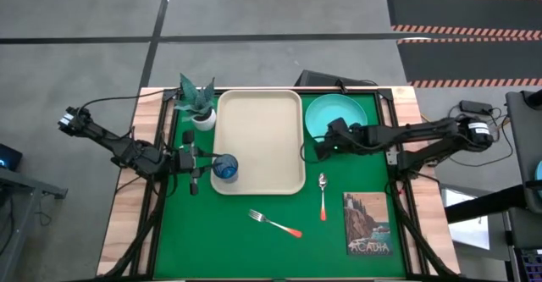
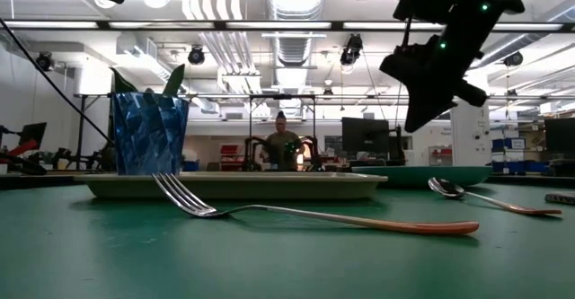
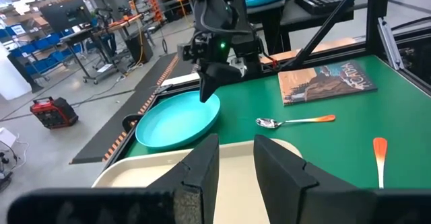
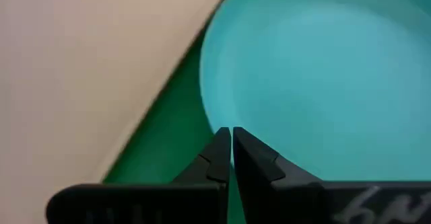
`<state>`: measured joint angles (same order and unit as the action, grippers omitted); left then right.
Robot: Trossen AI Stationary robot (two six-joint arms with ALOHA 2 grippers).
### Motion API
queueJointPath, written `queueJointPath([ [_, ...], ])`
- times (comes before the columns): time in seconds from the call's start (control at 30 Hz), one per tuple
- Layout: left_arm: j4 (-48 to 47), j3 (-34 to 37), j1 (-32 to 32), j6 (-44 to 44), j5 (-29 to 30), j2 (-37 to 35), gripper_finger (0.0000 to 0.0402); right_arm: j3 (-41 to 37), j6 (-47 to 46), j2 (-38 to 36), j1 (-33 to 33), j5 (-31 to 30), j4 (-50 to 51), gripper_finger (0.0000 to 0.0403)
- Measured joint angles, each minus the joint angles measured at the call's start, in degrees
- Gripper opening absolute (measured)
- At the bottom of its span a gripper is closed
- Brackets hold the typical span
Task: Pick and place plate/cup/fork/spoon on tray
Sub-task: Put the blue plate on the serving tray to the right of the blue glass
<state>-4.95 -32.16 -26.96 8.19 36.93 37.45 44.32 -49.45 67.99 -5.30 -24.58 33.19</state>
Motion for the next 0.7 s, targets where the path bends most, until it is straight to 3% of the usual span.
queueJointPath([
  [0.3,0.0,0.0,0.0,0.1,0.0,-0.1,0.008,3.2,3.1,4.3,-0.1,4.2,0.4,0.0011],
  [0.37,0.1,0.0,0.0,0.1,0.0,-0.1,0.008,4.1,5.4,5.5,-0.9,7.6,0.4,0.0017],
  [0.53,0.8,-0.1,0.0,0.2,0.0,-0.1,0.008,6.6,12.9,8.6,-4.5,15.5,1.9,0.0055],
  [0.7,1.9,-0.1,0.0,0.3,0.0,0.0,0.008,9.2,23.5,10.5,-6.7,16.7,5.9,0.0108],
])
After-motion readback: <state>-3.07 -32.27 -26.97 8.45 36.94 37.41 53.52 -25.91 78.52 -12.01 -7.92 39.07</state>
